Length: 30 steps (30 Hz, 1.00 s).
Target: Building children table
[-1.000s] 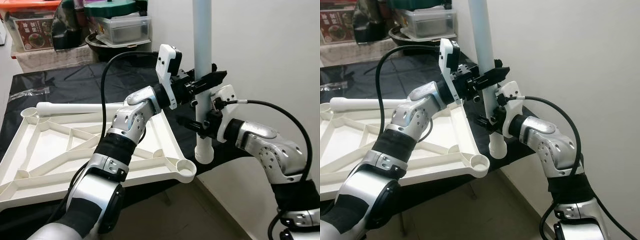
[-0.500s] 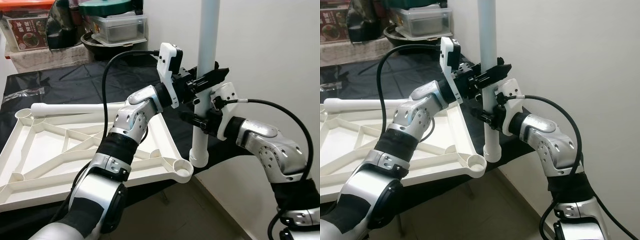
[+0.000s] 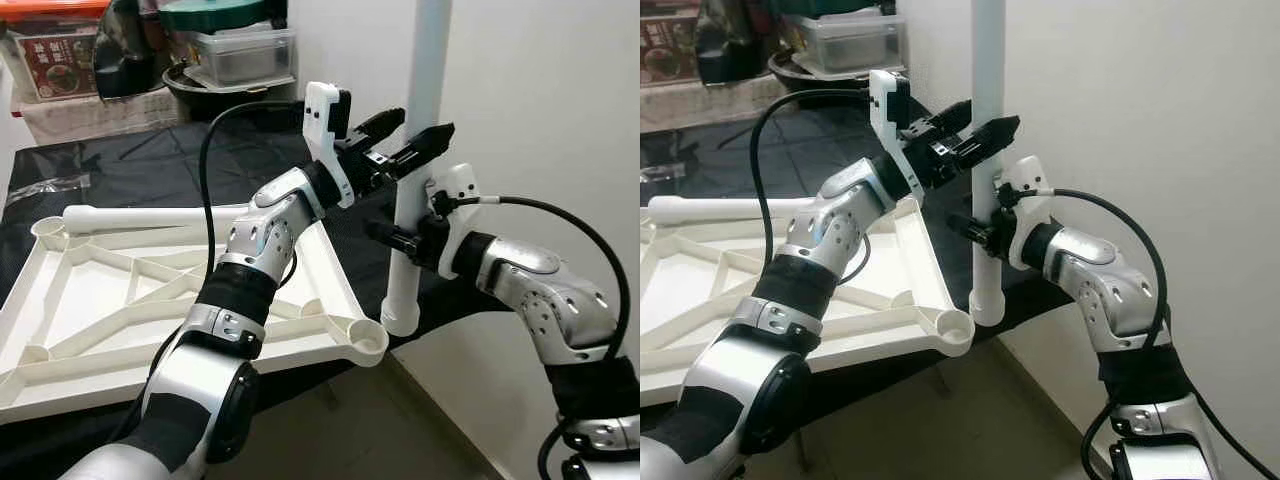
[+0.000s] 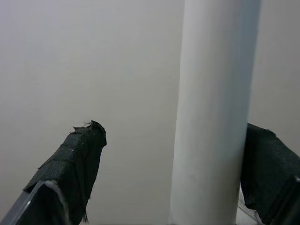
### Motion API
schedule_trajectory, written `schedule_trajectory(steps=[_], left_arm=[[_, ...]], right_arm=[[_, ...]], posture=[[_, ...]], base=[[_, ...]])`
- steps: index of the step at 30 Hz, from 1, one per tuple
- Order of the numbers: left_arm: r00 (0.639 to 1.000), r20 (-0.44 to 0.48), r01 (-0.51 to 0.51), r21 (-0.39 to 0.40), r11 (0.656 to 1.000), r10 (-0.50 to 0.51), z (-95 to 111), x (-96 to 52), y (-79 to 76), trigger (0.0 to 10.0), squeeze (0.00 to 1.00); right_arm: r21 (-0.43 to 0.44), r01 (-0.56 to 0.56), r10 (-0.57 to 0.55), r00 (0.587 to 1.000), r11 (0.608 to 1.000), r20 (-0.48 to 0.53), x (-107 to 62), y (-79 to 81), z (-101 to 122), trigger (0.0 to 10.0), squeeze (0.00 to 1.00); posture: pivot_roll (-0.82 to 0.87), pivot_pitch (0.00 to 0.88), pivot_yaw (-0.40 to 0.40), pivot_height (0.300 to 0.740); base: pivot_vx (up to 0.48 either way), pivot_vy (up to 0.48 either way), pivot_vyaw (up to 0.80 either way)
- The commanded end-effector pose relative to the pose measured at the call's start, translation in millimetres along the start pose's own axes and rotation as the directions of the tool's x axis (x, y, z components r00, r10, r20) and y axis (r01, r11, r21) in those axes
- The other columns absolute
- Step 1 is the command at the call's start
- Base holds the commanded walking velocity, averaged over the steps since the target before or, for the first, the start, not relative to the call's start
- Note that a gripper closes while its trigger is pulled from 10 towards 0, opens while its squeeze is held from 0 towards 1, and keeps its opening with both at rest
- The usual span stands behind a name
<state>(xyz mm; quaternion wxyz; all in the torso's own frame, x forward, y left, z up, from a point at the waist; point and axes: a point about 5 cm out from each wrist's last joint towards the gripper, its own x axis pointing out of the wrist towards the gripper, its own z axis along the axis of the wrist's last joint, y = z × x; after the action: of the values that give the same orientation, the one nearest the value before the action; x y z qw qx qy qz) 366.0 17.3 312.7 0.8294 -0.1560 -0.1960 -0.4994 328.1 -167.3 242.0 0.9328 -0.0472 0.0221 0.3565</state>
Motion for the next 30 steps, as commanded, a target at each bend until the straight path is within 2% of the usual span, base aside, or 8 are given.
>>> schedule_trajectory(steps=[1, 3, 4, 5, 8, 12, 16, 30], left_arm=[[0.995, 0.037, -0.090, 0.008, 0.996, 0.090, 7, -6.1, 10.9, 10.0, 0.00], [0.986, 0.049, -0.160, 0.005, 0.987, 0.160, 6, -13.1, 16.4, 10.0, 0.00], [0.979, 0.052, -0.197, 0.018, 0.980, 0.196, 5, -18.2, 18.5, 10.0, 0.00], [0.979, 0.052, -0.197, 0.018, 0.980, 0.196, 5, -18.2, 18.5, 10.0, 0.00], [0.965, 0.055, -0.258, 0.025, 0.966, 0.256, -2, -31.5, 19.7, 10.0, 0.00], [0.960, 0.038, -0.278, 0.047, 0.959, 0.276, -9, -40.2, 17.5, 10.0, 0.00], [0.949, -0.014, -0.312, 0.066, 0.948, 0.314, -25, -63.3, 9.0, 10.0, 0.00], [0.885, -0.116, -0.442, 0.088, 0.893, 0.450, -52, -101.5, 3.6, 10.0, 0.00]], right_arm=[[-0.005, 0.076, -0.076, 0.997, 0.997, 0.015, -11.8, -12.7, -2, 0.0, 0.00], [-0.012, 0.178, -0.178, 0.983, 0.984, 0.034, -19.7, -24.6, -1, 0.0, 0.00], [-0.017, 0.261, -0.260, 0.964, 0.965, 0.059, -25.1, -33.6, 2, 10.0, 0.00], [-0.017, 0.261, -0.260, 0.964, 0.965, 0.059, -25.1, -33.6, 2, 10.0, 0.00], [-0.026, 0.464, -0.457, 0.880, 0.885, 0.131, -39.9, -53.3, 9, 10.0, 0.00], [-0.055, 0.536, -0.520, 0.836, 0.843, 0.174, -47.5, -56.5, 15, 10.0, 0.00], [-0.036, 0.621, -0.587, 0.757, 0.783, 0.287, -54.6, -51.4, 24, 10.0, 0.00], [0.065, 0.658, -0.623, 0.670, 0.750, 0.404, -41.9, -35.2, 33, 10.0, 0.00]], posture=[[0.03, 0.000, -0.059, 0.740], [0.03, 0.000, -0.059, 0.740], [0.04, 0.000, -0.059, 0.740], [0.04, 0.000, -0.059, 0.740], [0.04, 0.000, -0.059, 0.740], [0.04, 0.000, -0.063, 0.740], [0.04, 0.000, -0.060, 0.740], [0.06, 0.000, -0.072, 0.740]], base=[[0.000, 0.000, 0.00], [0.000, 0.000, 0.00], [0.000, 0.000, 0.00], [0.000, 0.000, 0.00], [0.000, 0.000, 0.00], [0.000, 0.000, 0.00], [0.000, 0.000, 0.36], [0.000, -0.333, 0.79]])
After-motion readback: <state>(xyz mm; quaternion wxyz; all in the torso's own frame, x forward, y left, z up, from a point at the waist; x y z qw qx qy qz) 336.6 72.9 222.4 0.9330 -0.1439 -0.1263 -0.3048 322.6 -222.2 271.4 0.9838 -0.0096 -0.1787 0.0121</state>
